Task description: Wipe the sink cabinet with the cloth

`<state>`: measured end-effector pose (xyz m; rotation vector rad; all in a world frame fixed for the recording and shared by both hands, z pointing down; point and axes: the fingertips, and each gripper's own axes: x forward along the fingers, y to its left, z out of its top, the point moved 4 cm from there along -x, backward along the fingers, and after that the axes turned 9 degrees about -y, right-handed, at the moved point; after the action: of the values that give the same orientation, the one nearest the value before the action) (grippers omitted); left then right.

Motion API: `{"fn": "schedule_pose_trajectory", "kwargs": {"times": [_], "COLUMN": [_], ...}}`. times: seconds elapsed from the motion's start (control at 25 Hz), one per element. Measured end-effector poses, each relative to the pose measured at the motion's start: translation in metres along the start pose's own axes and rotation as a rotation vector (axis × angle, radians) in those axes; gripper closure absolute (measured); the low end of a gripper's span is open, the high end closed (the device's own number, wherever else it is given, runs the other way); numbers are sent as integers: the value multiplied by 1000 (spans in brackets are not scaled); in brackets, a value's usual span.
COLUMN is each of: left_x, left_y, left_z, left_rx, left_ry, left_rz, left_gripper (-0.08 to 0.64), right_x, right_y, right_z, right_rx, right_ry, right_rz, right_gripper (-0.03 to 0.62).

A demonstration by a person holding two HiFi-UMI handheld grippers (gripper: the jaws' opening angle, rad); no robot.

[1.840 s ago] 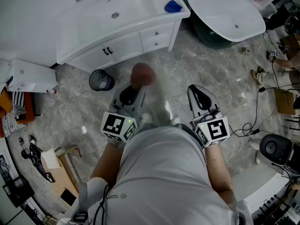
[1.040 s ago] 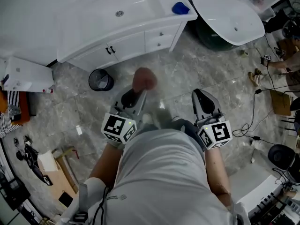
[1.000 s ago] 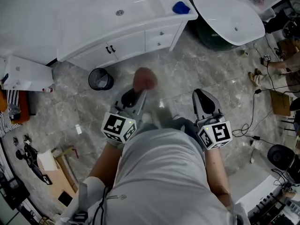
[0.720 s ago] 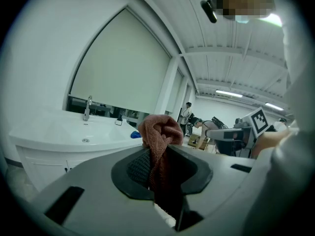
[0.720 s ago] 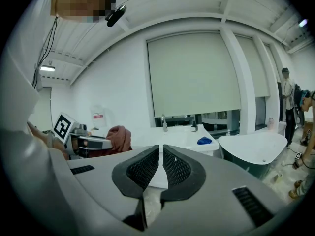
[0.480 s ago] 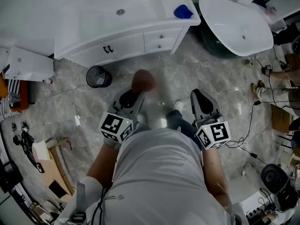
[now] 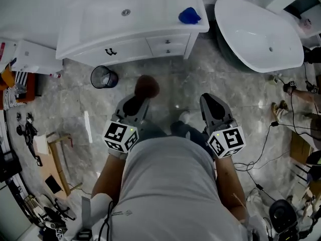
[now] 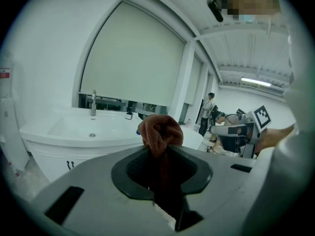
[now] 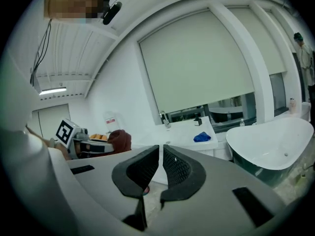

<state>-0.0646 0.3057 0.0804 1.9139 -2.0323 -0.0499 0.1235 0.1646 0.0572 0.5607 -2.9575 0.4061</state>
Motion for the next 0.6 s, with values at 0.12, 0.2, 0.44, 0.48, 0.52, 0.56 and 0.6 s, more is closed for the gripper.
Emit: {"fn": "schedule_pose_trajectory", "kwargs": {"times": [0.12,0.2,0.44,0.48,0.52,0.56,0.6], "left_x": [11,18,59,66,74,81,90], "left_y": [-3,-1,14,19,25,32,38], "left_z": [-2,-4,-15,-15,-16,-16,-18], "left_rx": [-5,-12,7,10,13,15,17], "left_ry": [14,23,97,111,125,140,156], "left_rz": [39,59,53,47,41,35,28], "left_gripper": [483,483,483,483,483,483,483], "right_x": [4,9,32,37,42,47,53], "right_y": [-13,-20,-35,-36,-38,-40,-42], "right_z": [1,1,-12,-16,-20,-24,-26], "right_rx": [15,26,77,96,115,132,143], "right_ry": [15,25,51,54,58,63,68], "right_rz": [25,38,30,14,-4,-21,-37], "right_gripper": [554,554,554,554,554,554,554]}}
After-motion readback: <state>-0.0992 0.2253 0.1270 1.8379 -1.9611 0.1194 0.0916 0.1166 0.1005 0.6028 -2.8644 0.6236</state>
